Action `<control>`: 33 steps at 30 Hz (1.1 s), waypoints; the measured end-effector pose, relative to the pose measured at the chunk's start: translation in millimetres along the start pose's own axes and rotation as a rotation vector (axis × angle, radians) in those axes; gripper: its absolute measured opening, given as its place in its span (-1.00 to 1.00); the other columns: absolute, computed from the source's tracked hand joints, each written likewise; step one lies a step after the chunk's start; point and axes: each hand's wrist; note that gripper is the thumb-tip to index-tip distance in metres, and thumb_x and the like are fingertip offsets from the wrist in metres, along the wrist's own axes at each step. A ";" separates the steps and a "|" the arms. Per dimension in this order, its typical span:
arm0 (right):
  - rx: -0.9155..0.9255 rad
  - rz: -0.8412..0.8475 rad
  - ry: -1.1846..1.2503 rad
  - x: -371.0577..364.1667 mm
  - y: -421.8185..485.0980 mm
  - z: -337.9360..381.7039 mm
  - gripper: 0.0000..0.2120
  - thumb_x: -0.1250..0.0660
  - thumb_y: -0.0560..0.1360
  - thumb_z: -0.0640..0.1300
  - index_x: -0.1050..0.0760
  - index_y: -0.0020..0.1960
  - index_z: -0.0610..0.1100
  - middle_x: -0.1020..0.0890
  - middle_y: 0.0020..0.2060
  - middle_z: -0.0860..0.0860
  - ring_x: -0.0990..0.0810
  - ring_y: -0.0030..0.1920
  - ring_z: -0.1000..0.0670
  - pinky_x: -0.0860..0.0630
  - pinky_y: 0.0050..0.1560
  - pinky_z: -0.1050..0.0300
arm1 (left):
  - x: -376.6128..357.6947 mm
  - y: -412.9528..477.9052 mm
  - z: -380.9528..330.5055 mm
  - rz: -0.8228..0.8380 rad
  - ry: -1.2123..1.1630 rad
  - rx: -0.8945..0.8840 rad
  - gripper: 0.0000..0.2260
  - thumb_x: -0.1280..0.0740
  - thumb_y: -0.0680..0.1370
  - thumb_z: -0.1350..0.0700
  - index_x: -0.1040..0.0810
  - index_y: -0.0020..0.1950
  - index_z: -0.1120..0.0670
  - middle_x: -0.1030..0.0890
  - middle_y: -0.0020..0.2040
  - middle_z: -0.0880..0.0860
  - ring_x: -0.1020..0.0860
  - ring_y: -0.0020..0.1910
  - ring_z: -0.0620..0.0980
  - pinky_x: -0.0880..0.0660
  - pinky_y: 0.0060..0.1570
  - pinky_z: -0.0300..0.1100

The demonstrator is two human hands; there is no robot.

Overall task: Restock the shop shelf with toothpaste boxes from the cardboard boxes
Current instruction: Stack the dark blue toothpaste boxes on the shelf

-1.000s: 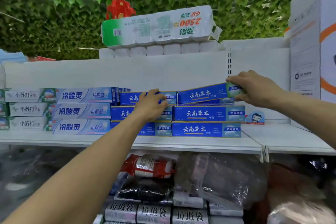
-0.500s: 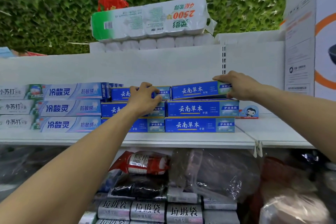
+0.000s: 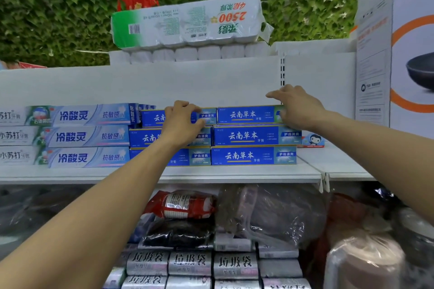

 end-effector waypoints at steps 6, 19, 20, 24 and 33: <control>0.143 -0.126 -0.005 -5.6 -47.5 38.9 -0.52 -0.25 0.53 -0.11 -0.30 0.43 0.01 -0.43 0.31 -0.03 -0.40 0.29 -0.07 -0.39 0.19 -0.02 | 11.1 -39.9 7.7 -0.113 -0.095 -0.164 -0.69 -0.35 0.55 0.06 -0.50 0.29 0.01 -0.43 0.27 0.02 -0.37 0.28 -0.04 -0.27 0.12 -0.28; 0.122 -0.051 0.210 -80.4 -188.2 109.4 -0.58 -0.19 0.47 0.18 -0.50 0.23 0.01 -0.58 0.08 0.01 -0.53 0.15 -0.06 -0.40 0.10 -0.04 | -4.5 -199.3 45.4 0.101 -0.310 -0.103 -0.77 -0.40 0.51 0.09 -0.57 0.16 -0.02 -0.59 0.03 -0.06 -0.57 -0.03 -0.09 -0.54 0.07 -0.08; 0.111 -0.019 0.208 -88.3 -199.2 111.7 -0.62 -0.24 0.49 0.14 -0.48 0.25 0.03 -0.56 0.11 0.02 -0.51 0.17 -0.05 -0.36 0.12 -0.02 | -10.0 -212.4 50.6 0.140 -0.308 -0.080 -0.78 -0.40 0.51 0.08 -0.57 0.15 -0.03 -0.59 0.03 -0.06 -0.58 -0.02 -0.07 -0.54 0.08 -0.06; 0.050 0.118 0.248 -114.6 -242.0 118.4 -0.68 -0.27 0.53 0.06 -0.46 0.27 0.05 -0.53 0.13 0.04 -0.49 0.18 -0.03 -0.36 0.16 -0.01 | -32.6 -260.5 69.7 0.281 -0.277 0.028 -0.76 -0.39 0.52 0.04 -0.57 0.18 -0.01 -0.60 0.06 -0.06 -0.58 0.02 -0.07 -0.53 0.11 -0.01; -0.077 0.536 0.400 -191.8 -354.9 113.4 -0.69 -0.28 0.53 -0.04 -0.47 0.27 -0.01 -0.52 0.20 0.01 -0.49 0.20 -0.05 -0.47 0.10 0.02 | -87.8 -385.4 94.0 0.605 -0.354 0.395 -0.78 -0.33 0.57 0.05 -0.55 0.21 0.03 -0.60 0.05 -0.04 -0.53 -0.06 -0.14 -0.43 -0.05 -0.24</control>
Point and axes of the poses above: each hand's wrist, its own y-axis towards the middle knuckle, its own x-axis out of the back of the hand, z = x × y
